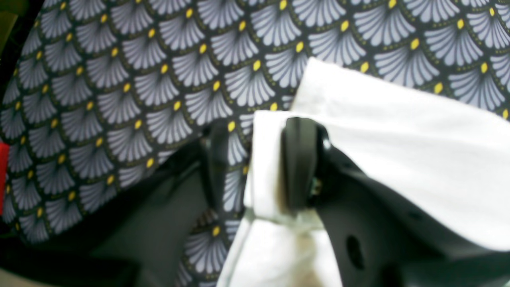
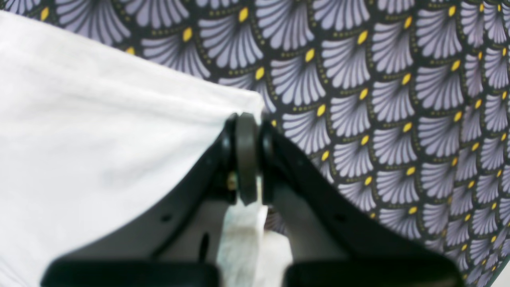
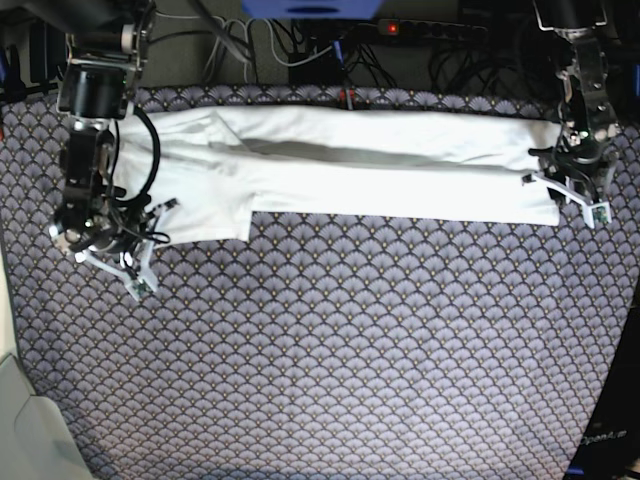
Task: Fold the T-shirt properly
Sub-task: 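Reposition the right gripper and grasp the strip's end beside it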
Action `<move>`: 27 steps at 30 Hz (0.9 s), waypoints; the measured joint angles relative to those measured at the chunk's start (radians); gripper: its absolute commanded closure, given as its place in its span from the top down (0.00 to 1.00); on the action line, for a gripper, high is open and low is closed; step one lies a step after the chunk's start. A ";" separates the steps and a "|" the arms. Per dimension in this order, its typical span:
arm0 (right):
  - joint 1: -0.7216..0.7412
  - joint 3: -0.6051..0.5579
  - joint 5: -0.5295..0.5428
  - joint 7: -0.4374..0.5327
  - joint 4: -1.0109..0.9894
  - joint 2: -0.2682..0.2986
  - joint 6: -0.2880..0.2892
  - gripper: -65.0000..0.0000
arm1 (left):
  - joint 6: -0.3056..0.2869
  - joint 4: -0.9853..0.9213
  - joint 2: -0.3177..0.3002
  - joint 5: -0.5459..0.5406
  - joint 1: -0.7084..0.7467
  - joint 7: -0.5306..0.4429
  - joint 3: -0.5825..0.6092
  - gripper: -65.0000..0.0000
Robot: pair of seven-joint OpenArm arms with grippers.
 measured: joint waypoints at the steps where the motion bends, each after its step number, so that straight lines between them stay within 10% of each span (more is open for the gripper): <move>1: -0.005 0.001 0.000 0.005 0.002 0.000 0.000 0.00 | 0.000 0.000 0.000 0.000 0.000 0.000 0.000 0.37; 27: -0.418 0.108 0.000 -0.092 0.640 0.003 0.000 0.00 | 0.000 0.000 0.002 0.000 0.001 0.000 0.000 0.37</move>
